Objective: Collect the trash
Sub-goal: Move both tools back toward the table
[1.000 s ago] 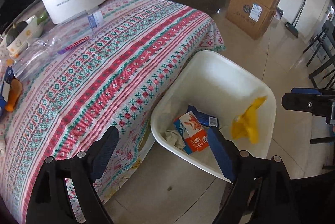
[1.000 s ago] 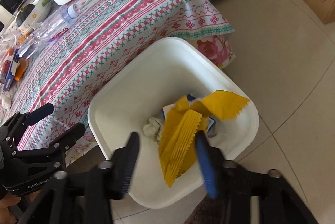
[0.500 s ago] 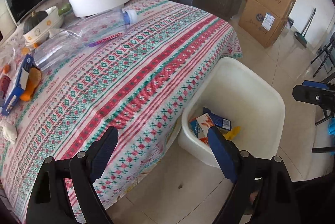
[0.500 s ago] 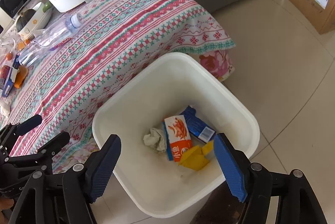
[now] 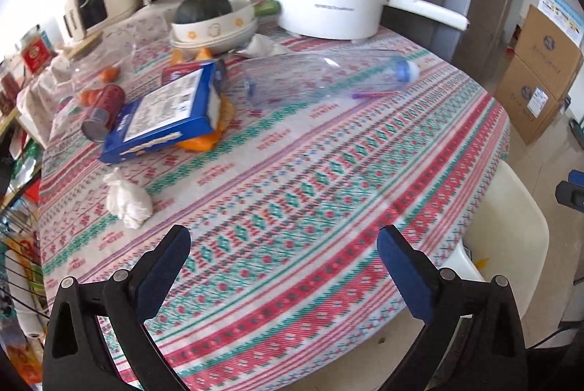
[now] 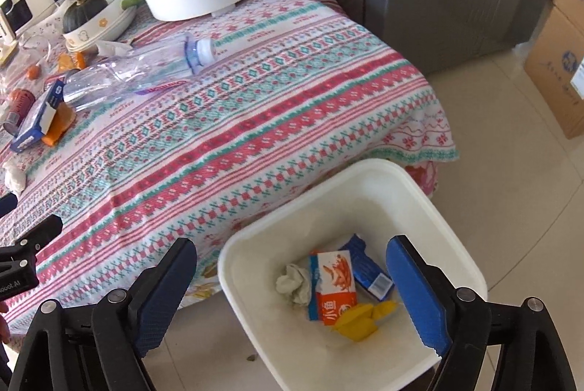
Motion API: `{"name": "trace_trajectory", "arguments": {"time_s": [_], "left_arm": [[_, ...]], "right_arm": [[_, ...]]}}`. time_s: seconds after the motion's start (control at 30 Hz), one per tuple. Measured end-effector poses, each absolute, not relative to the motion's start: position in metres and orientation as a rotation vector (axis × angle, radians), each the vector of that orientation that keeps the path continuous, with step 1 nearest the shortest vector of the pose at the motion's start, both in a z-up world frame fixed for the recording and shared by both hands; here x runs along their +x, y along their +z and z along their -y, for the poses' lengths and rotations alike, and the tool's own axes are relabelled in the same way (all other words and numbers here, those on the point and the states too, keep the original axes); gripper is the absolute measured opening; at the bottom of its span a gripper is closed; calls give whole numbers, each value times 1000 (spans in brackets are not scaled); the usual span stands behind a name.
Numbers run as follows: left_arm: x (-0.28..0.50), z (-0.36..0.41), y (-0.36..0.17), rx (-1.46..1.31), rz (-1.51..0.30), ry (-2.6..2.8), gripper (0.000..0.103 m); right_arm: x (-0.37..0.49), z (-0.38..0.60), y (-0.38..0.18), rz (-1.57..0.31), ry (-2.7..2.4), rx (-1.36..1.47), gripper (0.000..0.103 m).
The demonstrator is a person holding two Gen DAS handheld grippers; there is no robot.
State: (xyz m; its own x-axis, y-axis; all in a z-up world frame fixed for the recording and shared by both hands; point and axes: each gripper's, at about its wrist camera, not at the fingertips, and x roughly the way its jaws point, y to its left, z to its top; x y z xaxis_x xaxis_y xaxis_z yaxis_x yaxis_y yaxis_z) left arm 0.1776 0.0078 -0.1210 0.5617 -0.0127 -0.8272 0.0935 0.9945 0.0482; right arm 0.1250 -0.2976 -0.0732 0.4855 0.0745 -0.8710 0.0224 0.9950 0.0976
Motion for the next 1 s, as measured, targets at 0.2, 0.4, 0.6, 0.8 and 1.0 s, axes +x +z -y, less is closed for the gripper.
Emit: {"name": "trace_trajectory", "arguments": {"time_s": [0.2,0.4,0.6,0.8,1.0], "left_arm": [[183,-75,-117,-4,-916,19,103],[201,-132,-118,17,-924,59,103],[207,-169,-135,-41,-914,10,103],[211,-169,-156,-124,-912,-42,101],[229,-176,-166,-251,-911,-33,97]], "right_arm": [[141,257,-75,-1069,79,64,89],[155,231,-80,-1083,101,71,89],[168,219,-81,-1084,103,96,89],[185,214,-84,-1095,101,120,89],[197,211,-89,-1109,102,142,89]]}}
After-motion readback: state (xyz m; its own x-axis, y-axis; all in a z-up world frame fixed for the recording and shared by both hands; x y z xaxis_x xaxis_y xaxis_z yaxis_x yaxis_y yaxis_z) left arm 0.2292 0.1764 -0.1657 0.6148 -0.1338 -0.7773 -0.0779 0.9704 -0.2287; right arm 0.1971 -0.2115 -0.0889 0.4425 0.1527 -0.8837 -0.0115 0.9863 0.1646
